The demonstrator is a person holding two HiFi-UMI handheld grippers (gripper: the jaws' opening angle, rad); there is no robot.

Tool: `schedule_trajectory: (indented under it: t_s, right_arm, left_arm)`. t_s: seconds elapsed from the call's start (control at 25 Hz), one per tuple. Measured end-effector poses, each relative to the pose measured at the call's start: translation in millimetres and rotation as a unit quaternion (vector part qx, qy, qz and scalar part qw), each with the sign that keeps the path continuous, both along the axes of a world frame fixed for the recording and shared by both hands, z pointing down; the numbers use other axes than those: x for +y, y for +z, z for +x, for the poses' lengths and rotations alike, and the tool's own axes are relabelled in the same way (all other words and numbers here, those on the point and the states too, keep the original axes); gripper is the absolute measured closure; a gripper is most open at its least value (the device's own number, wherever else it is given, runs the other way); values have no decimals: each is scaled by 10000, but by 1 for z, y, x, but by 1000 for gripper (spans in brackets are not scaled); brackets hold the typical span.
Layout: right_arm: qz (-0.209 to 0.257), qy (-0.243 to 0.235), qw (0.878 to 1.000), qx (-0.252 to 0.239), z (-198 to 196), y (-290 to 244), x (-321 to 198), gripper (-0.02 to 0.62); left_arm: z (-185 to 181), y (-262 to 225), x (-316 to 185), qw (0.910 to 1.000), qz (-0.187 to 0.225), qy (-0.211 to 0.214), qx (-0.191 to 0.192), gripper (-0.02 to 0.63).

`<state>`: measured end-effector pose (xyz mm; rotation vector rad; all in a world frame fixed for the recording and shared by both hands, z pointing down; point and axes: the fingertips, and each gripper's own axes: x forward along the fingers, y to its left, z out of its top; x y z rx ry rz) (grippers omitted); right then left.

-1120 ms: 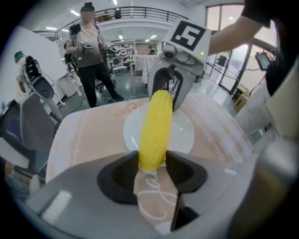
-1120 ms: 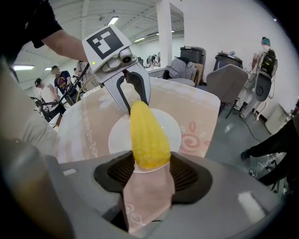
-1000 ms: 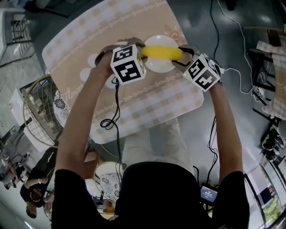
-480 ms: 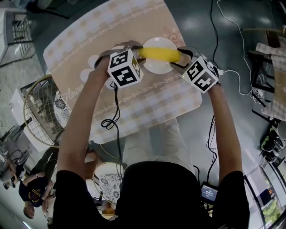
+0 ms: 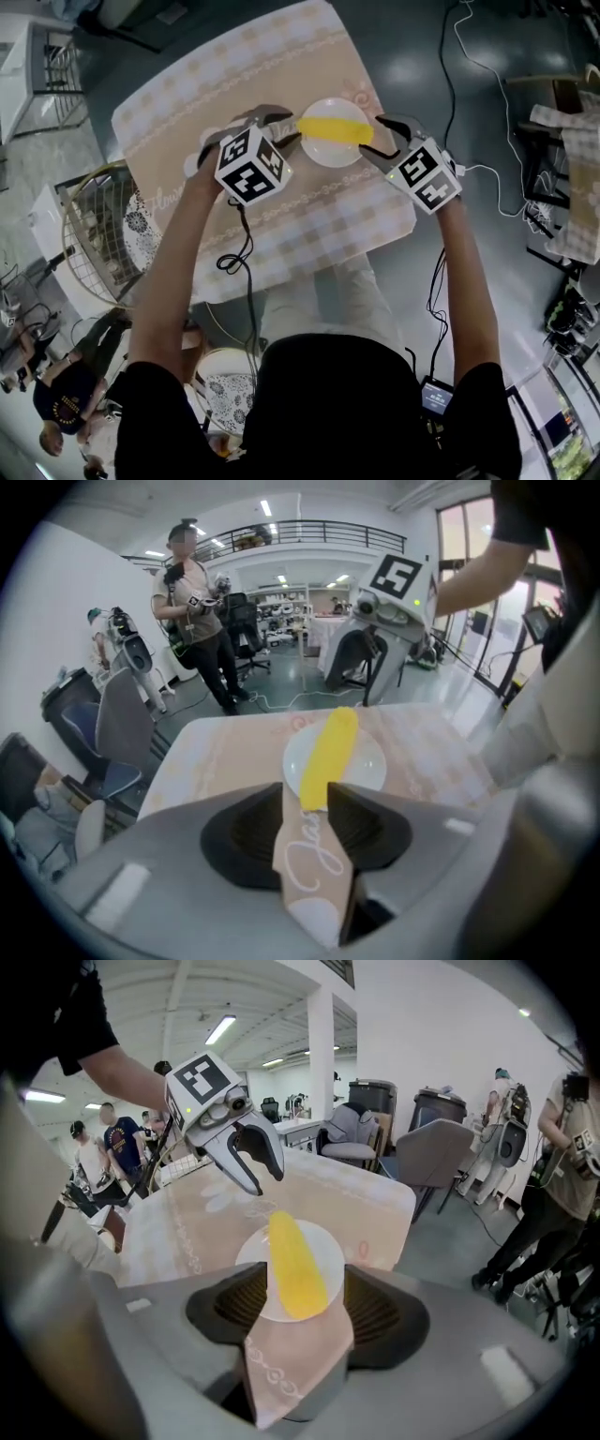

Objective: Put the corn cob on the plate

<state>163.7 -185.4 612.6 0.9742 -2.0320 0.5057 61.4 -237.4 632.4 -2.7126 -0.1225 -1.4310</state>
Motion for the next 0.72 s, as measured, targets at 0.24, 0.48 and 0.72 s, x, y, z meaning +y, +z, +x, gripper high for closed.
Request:
schedule_trajectory:
  t_s: [0.24,0.48,0.72]
  right_arm:
    - [528,251,9981,-196,-8,-59,-3,413]
    - [1174,423,9920,-199,-3,-118,-6,506]
    - [1584,602,9848,-393,-6,-165,5,565]
  left_arm:
    - [1,-62,-1,9959,212,-637,603,539]
    - [4,-122,7,9884,582,-1000,985,565]
    - [-2,-180,24,9727,839,-1575,1485,595]
